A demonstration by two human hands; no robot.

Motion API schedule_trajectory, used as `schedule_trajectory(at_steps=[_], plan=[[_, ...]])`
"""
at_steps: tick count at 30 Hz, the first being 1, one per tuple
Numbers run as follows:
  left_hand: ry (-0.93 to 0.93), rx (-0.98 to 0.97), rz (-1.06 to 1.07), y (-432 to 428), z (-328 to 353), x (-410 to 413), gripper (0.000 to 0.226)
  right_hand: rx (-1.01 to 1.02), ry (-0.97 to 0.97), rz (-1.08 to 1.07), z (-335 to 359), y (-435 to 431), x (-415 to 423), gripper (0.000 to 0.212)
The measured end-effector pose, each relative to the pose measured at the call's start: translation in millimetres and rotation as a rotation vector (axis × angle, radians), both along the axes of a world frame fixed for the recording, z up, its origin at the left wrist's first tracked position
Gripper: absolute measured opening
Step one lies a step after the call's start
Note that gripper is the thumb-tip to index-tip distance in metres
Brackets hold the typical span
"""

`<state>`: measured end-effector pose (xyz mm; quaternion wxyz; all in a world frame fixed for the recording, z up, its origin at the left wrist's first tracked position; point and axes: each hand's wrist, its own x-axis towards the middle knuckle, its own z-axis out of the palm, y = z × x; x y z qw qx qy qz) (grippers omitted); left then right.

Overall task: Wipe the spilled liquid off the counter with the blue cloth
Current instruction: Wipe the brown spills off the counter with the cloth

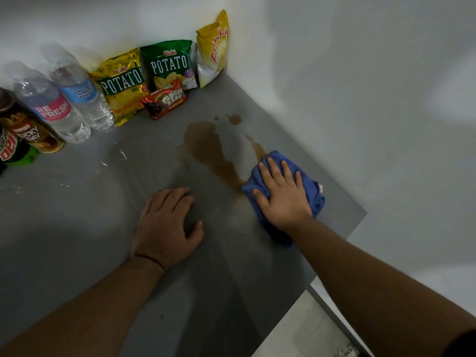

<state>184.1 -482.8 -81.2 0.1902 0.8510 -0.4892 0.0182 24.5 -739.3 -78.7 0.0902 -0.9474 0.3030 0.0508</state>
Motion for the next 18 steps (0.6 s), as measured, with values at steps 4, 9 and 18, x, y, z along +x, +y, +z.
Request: schedule_trajectory(at_steps=[4, 9, 18], plan=[[0.001, 0.002, 0.002, 0, 3, 0, 0.049, -0.002, -0.023, 0.11, -4, 33, 9, 0.075], [0.018, 0.026, 0.007, 1, 2, 0, 0.049, 0.019, -0.024, 0.297, -2, 3, -44, 0.066], [0.032, 0.039, 0.006, 1, 3, 0, 0.05, -0.007, 0.009, 0.04, 2, -8, 56, 0.076]])
